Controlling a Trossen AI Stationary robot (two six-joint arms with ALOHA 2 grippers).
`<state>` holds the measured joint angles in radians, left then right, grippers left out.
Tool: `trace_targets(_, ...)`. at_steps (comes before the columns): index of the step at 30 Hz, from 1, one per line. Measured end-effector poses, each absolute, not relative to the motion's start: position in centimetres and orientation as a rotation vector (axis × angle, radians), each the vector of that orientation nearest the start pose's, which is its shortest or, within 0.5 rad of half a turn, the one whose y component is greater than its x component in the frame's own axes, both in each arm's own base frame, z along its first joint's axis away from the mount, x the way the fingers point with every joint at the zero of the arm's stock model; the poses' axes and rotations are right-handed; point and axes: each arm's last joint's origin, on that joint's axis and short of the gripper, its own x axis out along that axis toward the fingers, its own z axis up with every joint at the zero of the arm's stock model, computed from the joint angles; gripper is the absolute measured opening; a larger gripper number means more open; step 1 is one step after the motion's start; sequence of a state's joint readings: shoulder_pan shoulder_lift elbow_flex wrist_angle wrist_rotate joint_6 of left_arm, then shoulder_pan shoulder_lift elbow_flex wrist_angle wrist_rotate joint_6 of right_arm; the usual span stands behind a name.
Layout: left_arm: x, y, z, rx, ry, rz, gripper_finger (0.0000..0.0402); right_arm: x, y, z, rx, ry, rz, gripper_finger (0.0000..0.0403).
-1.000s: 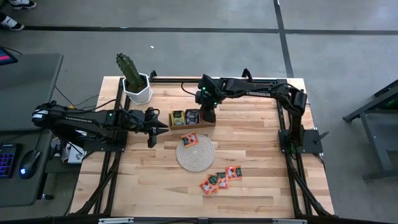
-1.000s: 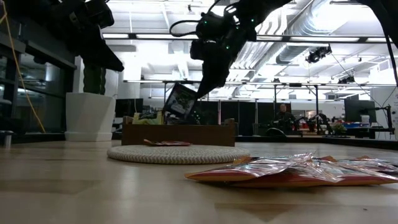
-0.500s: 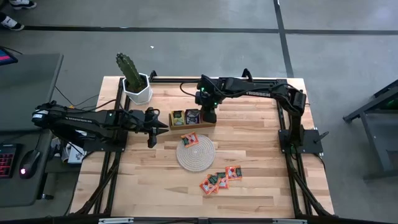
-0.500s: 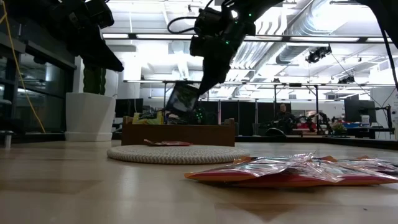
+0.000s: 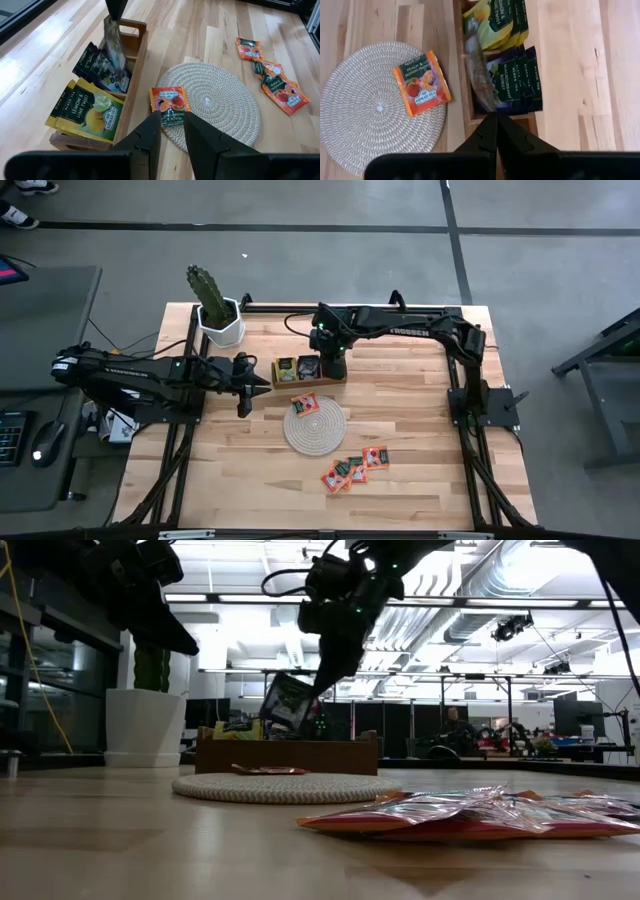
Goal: Pick & Place Tea
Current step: Put the purple tea bag into the middle section of the wooden organizer
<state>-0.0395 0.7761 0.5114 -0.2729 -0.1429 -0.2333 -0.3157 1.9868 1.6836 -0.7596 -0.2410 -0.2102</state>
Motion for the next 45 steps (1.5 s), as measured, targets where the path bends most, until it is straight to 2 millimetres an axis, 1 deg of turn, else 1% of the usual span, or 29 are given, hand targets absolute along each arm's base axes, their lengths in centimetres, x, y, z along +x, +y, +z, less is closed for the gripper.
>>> trace_targets(4, 16.7, -0.2, 23.3, -0.179, 0.522, 0.161, 0.0083, 41.7, -12.8, 24.0, 0.099, 1.079, 0.037, 0.0)
trace_targets(9, 16.7, -0.3, 23.3, -0.179, 0.522, 0.16, 0.0083, 42.3, -13.1, 23.8, 0.101, 1.139, 0.027, 0.0)
trace_targets(18, 16.7, -0.3, 23.3, -0.168, 0.522, 0.157, 0.0083, 42.2, -13.1, 23.8, 0.109, 1.159, 0.04, 0.0)
trace_targets(32, 16.7, -0.3, 23.3, -0.168, 0.522, 0.156, 0.0083, 42.2, -12.9, 23.2, 0.124, 1.174, 0.061, 0.0)
trace_targets(45, 16.7, -0.3, 23.3, -0.169, 0.522, 0.156, 0.0083, 42.6, -12.8, 23.4, 0.112, 1.145, 0.064, 0.0)
